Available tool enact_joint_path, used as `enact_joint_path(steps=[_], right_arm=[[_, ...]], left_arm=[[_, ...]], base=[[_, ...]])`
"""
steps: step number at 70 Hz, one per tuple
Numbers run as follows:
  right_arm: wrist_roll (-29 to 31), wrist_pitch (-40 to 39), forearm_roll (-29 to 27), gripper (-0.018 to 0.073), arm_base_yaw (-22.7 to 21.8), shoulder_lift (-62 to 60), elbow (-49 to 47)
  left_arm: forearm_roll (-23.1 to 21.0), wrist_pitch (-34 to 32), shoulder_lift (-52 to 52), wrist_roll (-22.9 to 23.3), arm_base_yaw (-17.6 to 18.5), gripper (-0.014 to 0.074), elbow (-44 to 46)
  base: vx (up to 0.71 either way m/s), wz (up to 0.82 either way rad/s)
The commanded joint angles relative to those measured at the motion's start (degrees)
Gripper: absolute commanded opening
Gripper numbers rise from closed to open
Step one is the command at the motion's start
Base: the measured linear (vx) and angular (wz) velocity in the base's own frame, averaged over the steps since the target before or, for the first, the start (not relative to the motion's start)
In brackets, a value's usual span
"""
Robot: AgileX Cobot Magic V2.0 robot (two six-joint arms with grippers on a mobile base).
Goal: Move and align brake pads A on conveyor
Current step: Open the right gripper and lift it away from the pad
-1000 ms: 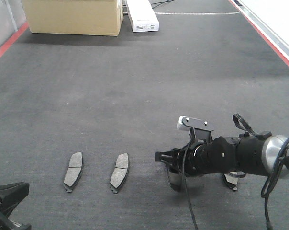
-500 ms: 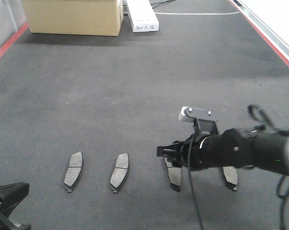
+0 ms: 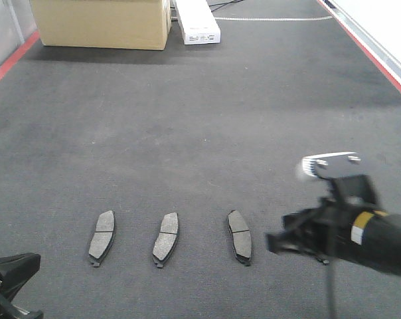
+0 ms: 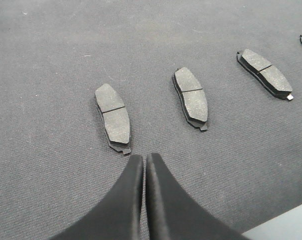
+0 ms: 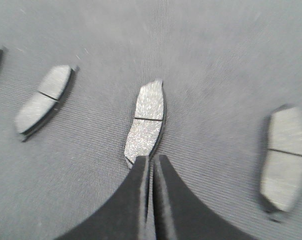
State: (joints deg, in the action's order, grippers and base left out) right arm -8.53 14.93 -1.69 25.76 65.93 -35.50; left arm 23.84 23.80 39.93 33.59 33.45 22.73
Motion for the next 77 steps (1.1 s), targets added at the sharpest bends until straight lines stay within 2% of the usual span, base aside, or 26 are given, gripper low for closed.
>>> enact_joint_path(steps=[1,11,30,77], right_arm=[[0.6,-3.3,3.1,-0.0002,-0.3,-7.7,1.3],[0.6,-4.5,6.2,-0.0002,-0.3,-18.3,7.1],[0.6,-6.1,6.3,-0.0002,-0.3,-33.4,14.9],[0.6,-6.3,6.3,-0.0001,-0.3,-35.7,14.9]], left_arm=[[0.7,-2.8,-0.2,0.0,0.0,-0.0006,1.4],[0.7,-2.8,-0.2,0.0,0.0,-0.0006,1.4],[0.7,-2.8,-0.2,0.0,0.0,-0.0006,1.4],[0.7,-2.7,-0.2,0.0,0.0,-0.0006,1.4]], base=[[0.0,0.0],[0.0,0.0],[0.0,0.0],[0.0,0.0]])
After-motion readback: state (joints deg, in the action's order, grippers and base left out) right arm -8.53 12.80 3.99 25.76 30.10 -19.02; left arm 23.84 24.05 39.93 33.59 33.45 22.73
